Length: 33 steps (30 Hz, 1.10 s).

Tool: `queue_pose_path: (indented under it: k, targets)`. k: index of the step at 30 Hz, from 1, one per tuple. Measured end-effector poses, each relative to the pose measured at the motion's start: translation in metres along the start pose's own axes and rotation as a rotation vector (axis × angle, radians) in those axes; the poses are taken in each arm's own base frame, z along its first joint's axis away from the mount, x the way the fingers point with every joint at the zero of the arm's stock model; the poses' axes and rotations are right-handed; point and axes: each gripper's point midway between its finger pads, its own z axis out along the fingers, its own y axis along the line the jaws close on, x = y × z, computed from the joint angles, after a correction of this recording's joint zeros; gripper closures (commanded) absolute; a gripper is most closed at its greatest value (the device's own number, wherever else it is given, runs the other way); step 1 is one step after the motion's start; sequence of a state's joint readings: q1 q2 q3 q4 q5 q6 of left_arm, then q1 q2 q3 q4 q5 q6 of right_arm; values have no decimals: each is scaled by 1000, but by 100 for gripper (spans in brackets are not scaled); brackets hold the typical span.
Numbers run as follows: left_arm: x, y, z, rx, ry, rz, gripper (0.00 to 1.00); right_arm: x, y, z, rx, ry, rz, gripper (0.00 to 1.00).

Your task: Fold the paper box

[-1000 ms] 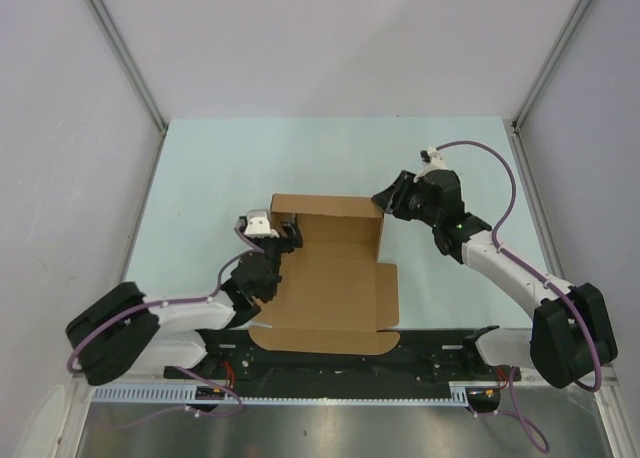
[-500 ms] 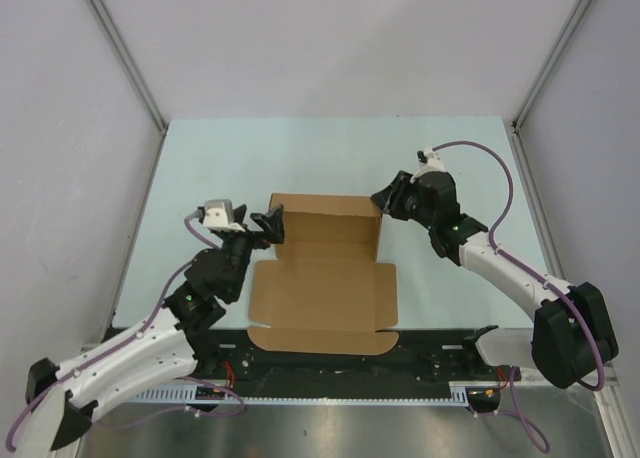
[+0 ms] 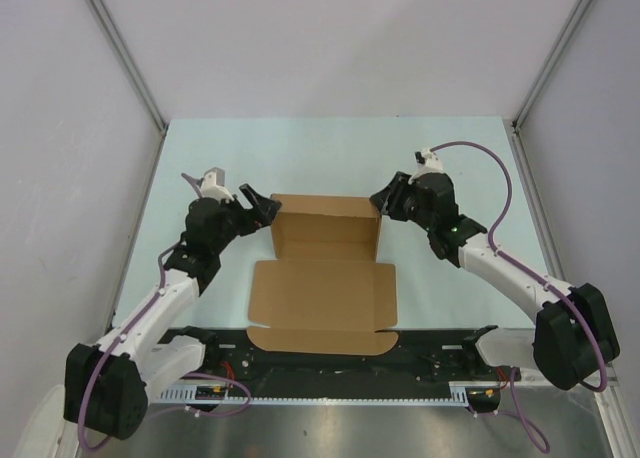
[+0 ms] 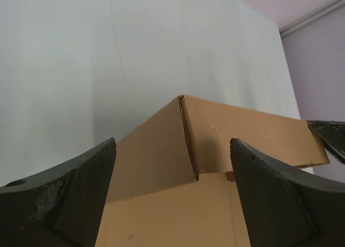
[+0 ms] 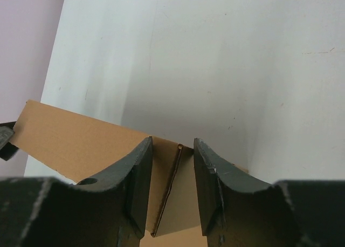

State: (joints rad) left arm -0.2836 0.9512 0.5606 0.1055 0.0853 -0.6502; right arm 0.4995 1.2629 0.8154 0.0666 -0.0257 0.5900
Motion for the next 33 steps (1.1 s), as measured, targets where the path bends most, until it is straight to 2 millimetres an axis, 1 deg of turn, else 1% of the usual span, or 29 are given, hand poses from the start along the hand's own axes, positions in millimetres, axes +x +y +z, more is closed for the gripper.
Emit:
queue_pose_path:
  k: [3, 6, 9, 10, 12, 13, 15, 16, 18, 19, 21, 24, 29, 30, 33]
  targets:
    - [12, -1, 3, 37, 71, -69, 10, 1, 2, 0, 2, -2, -9, 59]
    - [15, -10, 4, 88, 96, -108, 12, 2, 3, 0, -1, -1, -14, 59]
    - [16, -15, 5, 120, 112, -125, 17, 3, 5, 0, -3, 0, -17, 59]
    - [16, -16, 5, 127, 113, -130, 21, 4, 5, 0, -4, 0, -18, 60]
    - [15, -16, 6, 134, 112, -143, 26, 4, 6, 0, -4, -1, -20, 60]
    - [15, -15, 6, 135, 110, -148, 31, 4, 6, 0, -5, -1, -21, 60]
    - [15, -11, 6, 132, 108, -163, 37, 4, 5, 0, -5, -5, -23, 60]
    - [16, -9, 6, 130, 106, -168, 43, 4, 5, 0, -7, -8, -25, 61]
    - [17, -6, 6, 129, 104, -186, 46, 4, 5, -1, -10, -10, -26, 61]
    - [17, -5, 7, 133, 101, -189, 51, 5, 5, -1, -10, -11, -26, 61]
    - [15, -4, 8, 137, 92, -204, 54, 5, 6, -2, -14, -13, -27, 62]
    - [12, -2, 9, 148, 75, -217, 63, 6, 6, -2, -16, -19, -29, 62]
    - [9, -2, 11, 174, 55, -239, 73, 7, 6, -3, -23, -32, -33, 63]
    - [9, -2, 11, 178, 52, -239, 77, 7, 6, -3, -24, -34, -33, 63]
    - [9, -2, 12, 190, 46, -243, 81, 6, 5, -2, -23, -41, -34, 63]
